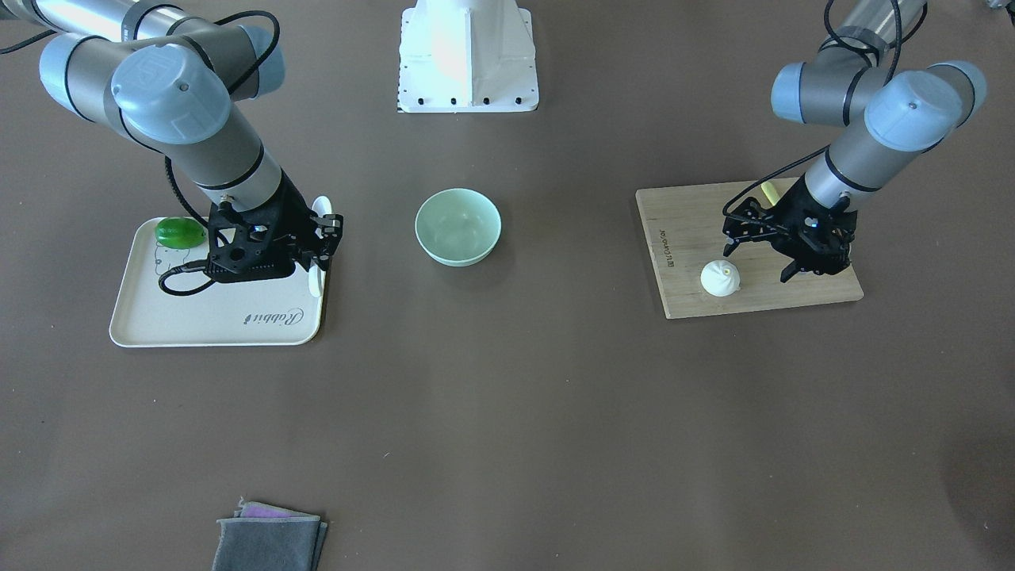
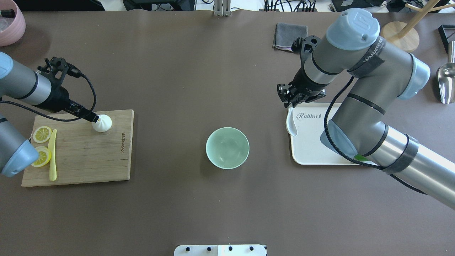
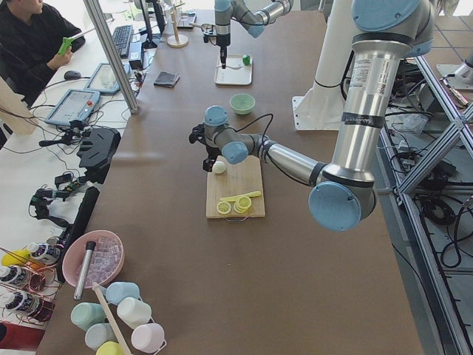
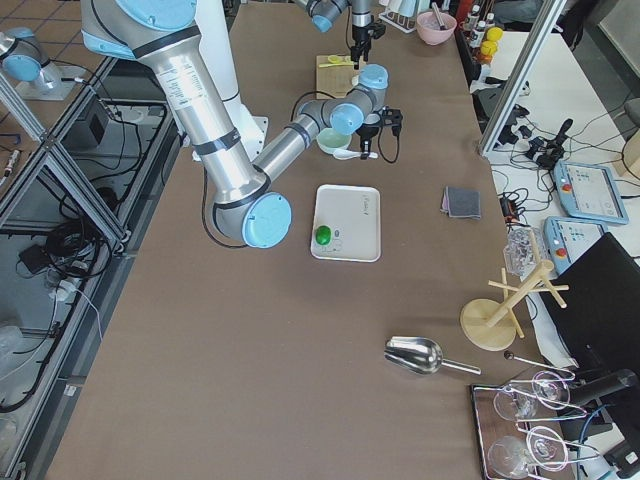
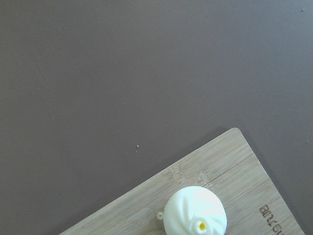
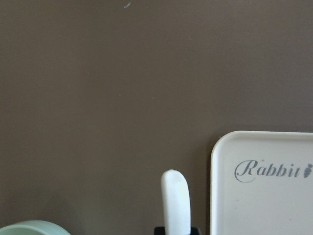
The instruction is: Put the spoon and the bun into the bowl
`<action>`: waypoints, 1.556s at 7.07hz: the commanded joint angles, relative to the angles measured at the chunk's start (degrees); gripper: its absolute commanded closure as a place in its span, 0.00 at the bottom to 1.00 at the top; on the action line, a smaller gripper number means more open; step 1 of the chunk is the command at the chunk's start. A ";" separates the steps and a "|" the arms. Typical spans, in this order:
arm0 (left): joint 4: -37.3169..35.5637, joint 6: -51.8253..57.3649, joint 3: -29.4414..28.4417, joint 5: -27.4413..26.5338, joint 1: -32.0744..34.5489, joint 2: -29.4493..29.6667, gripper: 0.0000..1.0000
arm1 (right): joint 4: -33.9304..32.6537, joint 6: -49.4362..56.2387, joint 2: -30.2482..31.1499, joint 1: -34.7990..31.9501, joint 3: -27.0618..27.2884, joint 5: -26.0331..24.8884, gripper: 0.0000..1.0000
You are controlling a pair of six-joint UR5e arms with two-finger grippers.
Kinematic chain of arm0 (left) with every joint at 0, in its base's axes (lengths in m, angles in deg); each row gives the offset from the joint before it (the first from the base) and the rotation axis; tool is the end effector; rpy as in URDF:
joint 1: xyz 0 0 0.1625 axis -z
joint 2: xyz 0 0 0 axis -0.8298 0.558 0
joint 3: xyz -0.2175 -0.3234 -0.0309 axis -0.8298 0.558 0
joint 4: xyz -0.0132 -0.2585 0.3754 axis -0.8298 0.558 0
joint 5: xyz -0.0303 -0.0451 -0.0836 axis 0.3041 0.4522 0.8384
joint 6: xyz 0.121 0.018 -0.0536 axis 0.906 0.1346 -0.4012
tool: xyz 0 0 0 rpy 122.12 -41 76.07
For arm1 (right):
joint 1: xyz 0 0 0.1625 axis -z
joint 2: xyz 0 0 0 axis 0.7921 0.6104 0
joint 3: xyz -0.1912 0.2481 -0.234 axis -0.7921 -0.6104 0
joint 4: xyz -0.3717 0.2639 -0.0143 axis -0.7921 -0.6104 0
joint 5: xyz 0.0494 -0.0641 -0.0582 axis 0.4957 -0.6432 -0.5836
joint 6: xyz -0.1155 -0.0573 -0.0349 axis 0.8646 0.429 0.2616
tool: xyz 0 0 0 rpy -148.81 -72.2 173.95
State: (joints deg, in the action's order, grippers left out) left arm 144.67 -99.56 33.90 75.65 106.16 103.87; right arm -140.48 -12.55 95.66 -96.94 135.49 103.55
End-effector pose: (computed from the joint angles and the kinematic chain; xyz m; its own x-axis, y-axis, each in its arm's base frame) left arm 0.3578 -0.5217 0.4269 0.5658 0.4540 -0.6883 -0.1924 0.8844 0.4252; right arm -0.4394 -0.5195 0.2200 0.6118 -0.0050 0.7910 -0.0192 0.9996 0.0212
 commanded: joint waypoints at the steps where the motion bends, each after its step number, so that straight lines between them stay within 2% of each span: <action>1: 6.23 -3.75 -2.40 -1.33 -2.52 -0.54 0.03 | -0.26 -1.19 -2.54 0.87 -0.23 -0.09 1.00; 2: 6.34 -3.85 -2.67 -2.03 -3.23 -0.72 0.04 | -0.18 -2.58 -3.34 1.23 -0.23 -0.09 1.00; 3: 6.35 -3.85 -2.76 -2.13 -3.67 -0.63 0.18 | -0.26 -2.85 -4.13 1.58 -0.49 -0.26 1.00; 5: 6.26 -3.85 -2.76 -3.96 -3.85 -0.55 0.89 | -0.18 -3.56 -5.01 1.84 -0.58 -0.35 1.00; 6: 6.26 -4.11 -2.67 -5.10 -3.76 -0.55 1.00 | -0.09 -3.56 -5.71 2.11 -1.45 -0.61 1.00; 8: 5.91 -4.20 -0.32 -4.42 -3.15 -0.20 1.00 | -0.17 -3.56 -7.64 2.19 -3.30 -0.70 1.00; 9: 4.43 -4.29 1.88 -2.32 -0.62 0.15 1.00 | -0.18 -3.65 -9.22 2.63 -4.87 -0.70 1.00; 10: 0.15 -4.29 3.03 3.96 3.49 3.20 1.00 | 0.00 -4.69 -10.36 4.03 -6.19 -1.40 1.00; 11: -4.59 -4.38 5.22 6.29 5.71 5.15 1.00 | 0.52 -8.18 -10.46 7.43 -6.29 -5.41 1.00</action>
State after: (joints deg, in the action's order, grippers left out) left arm 145.26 -103.86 36.75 77.94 108.57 106.51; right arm -140.43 -17.63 85.86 -92.70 129.92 101.54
